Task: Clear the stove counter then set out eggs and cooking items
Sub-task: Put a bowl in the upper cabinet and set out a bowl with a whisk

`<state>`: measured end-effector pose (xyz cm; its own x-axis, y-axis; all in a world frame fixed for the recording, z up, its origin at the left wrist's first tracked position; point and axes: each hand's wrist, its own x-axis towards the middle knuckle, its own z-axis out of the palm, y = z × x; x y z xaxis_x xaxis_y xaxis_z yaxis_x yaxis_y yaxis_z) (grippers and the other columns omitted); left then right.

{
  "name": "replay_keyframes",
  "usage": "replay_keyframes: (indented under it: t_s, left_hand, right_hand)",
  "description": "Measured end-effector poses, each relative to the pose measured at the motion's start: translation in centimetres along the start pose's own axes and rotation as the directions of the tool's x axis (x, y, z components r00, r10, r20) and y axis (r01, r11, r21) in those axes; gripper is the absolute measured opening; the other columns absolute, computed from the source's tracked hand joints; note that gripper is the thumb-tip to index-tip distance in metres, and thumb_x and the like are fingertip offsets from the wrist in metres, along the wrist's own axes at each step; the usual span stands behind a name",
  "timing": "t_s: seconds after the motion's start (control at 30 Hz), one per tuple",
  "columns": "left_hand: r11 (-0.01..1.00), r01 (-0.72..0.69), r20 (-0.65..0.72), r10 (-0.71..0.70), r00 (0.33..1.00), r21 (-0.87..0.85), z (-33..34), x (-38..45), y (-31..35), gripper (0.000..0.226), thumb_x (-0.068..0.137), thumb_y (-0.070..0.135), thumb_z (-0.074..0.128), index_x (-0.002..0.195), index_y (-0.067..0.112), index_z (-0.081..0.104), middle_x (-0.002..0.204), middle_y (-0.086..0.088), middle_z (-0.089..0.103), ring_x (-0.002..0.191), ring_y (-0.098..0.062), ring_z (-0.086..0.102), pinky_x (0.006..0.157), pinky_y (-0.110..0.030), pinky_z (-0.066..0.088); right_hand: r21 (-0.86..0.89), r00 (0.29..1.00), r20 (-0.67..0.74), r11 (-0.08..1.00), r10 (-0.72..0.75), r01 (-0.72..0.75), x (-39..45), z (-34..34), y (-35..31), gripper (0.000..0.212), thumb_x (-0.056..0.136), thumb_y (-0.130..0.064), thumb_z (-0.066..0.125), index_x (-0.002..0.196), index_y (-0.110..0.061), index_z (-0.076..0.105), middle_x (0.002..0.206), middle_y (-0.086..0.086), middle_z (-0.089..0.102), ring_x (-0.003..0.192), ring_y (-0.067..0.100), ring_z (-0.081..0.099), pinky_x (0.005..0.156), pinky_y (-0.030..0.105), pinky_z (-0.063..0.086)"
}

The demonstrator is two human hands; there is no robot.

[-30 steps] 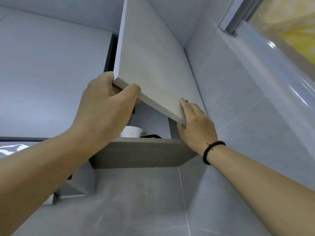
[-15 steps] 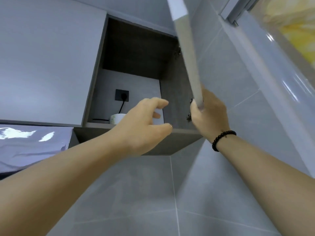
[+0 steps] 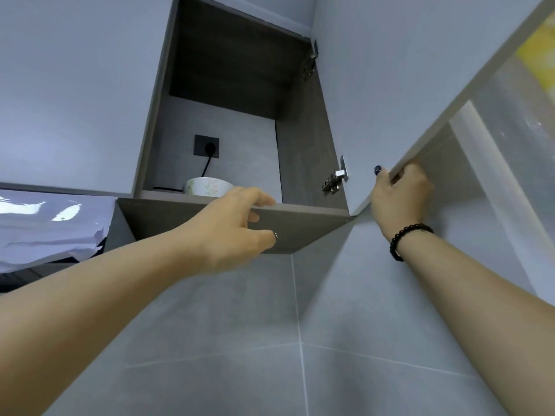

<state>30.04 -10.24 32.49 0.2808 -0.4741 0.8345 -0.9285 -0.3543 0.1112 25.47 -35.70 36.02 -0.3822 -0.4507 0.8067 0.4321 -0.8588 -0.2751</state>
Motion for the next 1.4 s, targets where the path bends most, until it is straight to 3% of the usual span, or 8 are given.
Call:
replay_keyframes:
  t_s: [0.2,0.4,0.57,0.77,0.93,1.07,1.17,1.4]
  left_hand:
    - [1.000,-0.018,0.015,0.018,1.000,0.001,0.2,0.0,-0.5,0.049,0.088,0.024,0.063,0.134,0.032,0.046,0.129,0.015,0.047,0.113,0.003,0.049,0.077,-0.016,0.044]
    - [1.000,-0.003,0.022,0.003,1.000,-0.008,0.4,0.7,-1.1,0.050,0.088,0.024,0.064,0.135,0.029,0.048,0.129,0.014,0.049,0.116,0.000,0.050,0.080,-0.019,0.045]
    - [0.990,0.063,-0.005,-0.064,0.998,-0.129,0.4,1.9,-0.9,0.046,0.086,0.025,0.067,0.128,0.033,0.052,0.121,0.013,0.055,0.113,-0.004,0.054,0.085,-0.027,0.050]
    - [0.986,0.098,-0.053,-0.106,0.993,-0.138,0.0,3.1,-1.0,0.042,0.088,0.022,0.065,0.128,0.029,0.053,0.108,0.020,0.052,0.103,-0.009,0.056,0.085,-0.025,0.045]
    - [0.986,0.134,-0.053,-0.140,0.989,-0.097,0.2,3.6,-2.0,0.046,0.087,0.021,0.066,0.131,0.024,0.052,0.120,0.011,0.054,0.109,-0.013,0.056,0.099,-0.036,0.047]
    - [0.989,0.124,-0.080,-0.130,0.988,-0.080,0.0,4.0,-2.6,0.045,0.088,0.020,0.065,0.131,0.022,0.052,0.121,0.010,0.055,0.109,-0.013,0.055,0.096,-0.033,0.048]
    - [0.991,0.127,-0.119,-0.132,0.984,-0.049,-0.4,4.5,-3.3,0.044,0.087,0.020,0.065,0.130,0.023,0.053,0.121,0.007,0.057,0.108,-0.013,0.056,0.095,-0.031,0.047]
    - [0.995,0.100,-0.254,-0.094,0.963,0.011,-1.4,6.9,-5.9,0.042,0.091,0.018,0.062,0.131,0.020,0.051,0.124,0.004,0.056,0.108,-0.016,0.057,0.097,-0.035,0.049]
  right_hand:
    - [-0.014,0.997,-0.021,0.997,0.073,-0.073,0.3,-1.0,0.4,0.025,0.095,-0.022,0.056,0.101,0.002,0.052,0.088,0.008,0.054,0.076,0.026,0.051,0.063,0.027,0.034]
    - [-0.037,0.994,-0.008,0.993,0.112,-0.112,0.9,-2.2,0.3,0.017,0.096,-0.020,0.056,0.098,-0.005,0.048,0.092,0.007,0.051,0.076,0.022,0.046,0.056,0.017,0.028]
    - [-0.011,0.989,0.006,0.989,0.148,-0.148,1.2,-3.2,0.9,0.023,0.093,-0.018,0.060,0.107,0.000,0.057,0.097,0.004,0.060,0.084,0.019,0.053,0.072,0.025,0.040]
    - [0.240,0.950,0.110,0.920,0.292,-0.311,0.1,-3.5,1.8,0.013,0.086,-0.012,0.060,0.077,-0.014,0.052,0.065,-0.006,0.050,0.051,0.007,0.038,0.051,0.019,0.032]
    - [0.413,0.938,0.146,0.842,0.315,-0.347,-0.3,-3.7,1.4,0.023,0.081,-0.006,0.060,0.069,-0.017,0.044,0.061,-0.001,0.037,0.058,0.012,0.029,0.053,0.025,0.029]
    - [0.508,0.940,0.167,0.791,0.298,-0.341,-2.1,-3.3,0.5,0.012,0.077,-0.006,0.064,0.082,-0.012,0.055,0.075,-0.004,0.052,0.065,0.007,0.043,0.061,0.024,0.039]
    - [0.506,0.918,0.214,0.766,0.334,-0.396,-3.7,-1.2,-0.6,0.050,0.067,-0.017,0.068,0.116,-0.018,0.058,0.109,-0.004,0.064,0.100,0.010,0.062,0.090,0.029,0.050]
    - [0.354,0.917,0.372,0.891,0.145,-0.285,-5.2,6.1,-3.0,0.023,0.083,-0.017,0.065,0.105,-0.023,0.060,0.107,-0.005,0.061,0.100,0.017,0.063,0.091,0.037,0.053]
